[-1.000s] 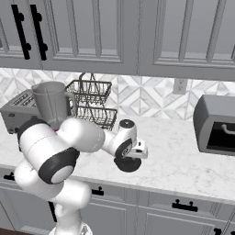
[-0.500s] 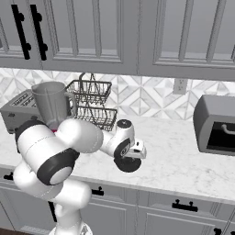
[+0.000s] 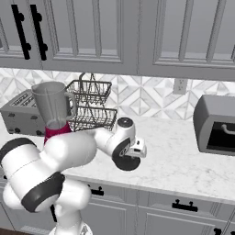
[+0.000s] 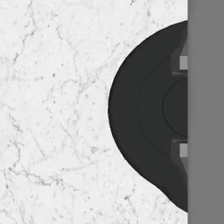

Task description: Close the lid blender by securely placing the lid on top.

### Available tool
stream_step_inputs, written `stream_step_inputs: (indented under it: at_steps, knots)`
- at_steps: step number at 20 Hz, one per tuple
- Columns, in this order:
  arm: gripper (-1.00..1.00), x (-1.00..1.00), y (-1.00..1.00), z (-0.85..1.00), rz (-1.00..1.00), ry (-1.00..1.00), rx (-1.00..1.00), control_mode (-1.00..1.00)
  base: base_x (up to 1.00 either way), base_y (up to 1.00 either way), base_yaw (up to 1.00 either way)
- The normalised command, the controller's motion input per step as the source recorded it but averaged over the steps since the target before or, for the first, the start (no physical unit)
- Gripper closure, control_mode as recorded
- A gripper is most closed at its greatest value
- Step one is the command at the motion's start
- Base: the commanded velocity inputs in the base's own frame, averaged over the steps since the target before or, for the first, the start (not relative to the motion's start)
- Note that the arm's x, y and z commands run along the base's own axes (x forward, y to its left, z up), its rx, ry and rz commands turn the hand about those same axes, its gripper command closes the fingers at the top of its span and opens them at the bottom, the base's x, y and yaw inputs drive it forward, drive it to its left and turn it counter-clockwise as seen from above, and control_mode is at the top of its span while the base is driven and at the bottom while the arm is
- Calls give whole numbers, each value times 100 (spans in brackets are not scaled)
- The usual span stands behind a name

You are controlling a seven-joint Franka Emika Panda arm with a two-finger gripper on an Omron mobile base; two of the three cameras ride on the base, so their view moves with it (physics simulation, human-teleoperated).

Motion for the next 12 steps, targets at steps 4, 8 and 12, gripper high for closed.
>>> stream_step_inputs:
  at_steps: [4, 8, 12]
  knots:
    - [100, -36, 0, 98, 1, -15, 5, -100, 0, 0, 0]
    - [100, -36, 0, 100, 0, -16, 0, -100, 0, 0, 0]
    - [100, -36, 2, 100, 0, -12, 0, -100, 0, 0, 0]
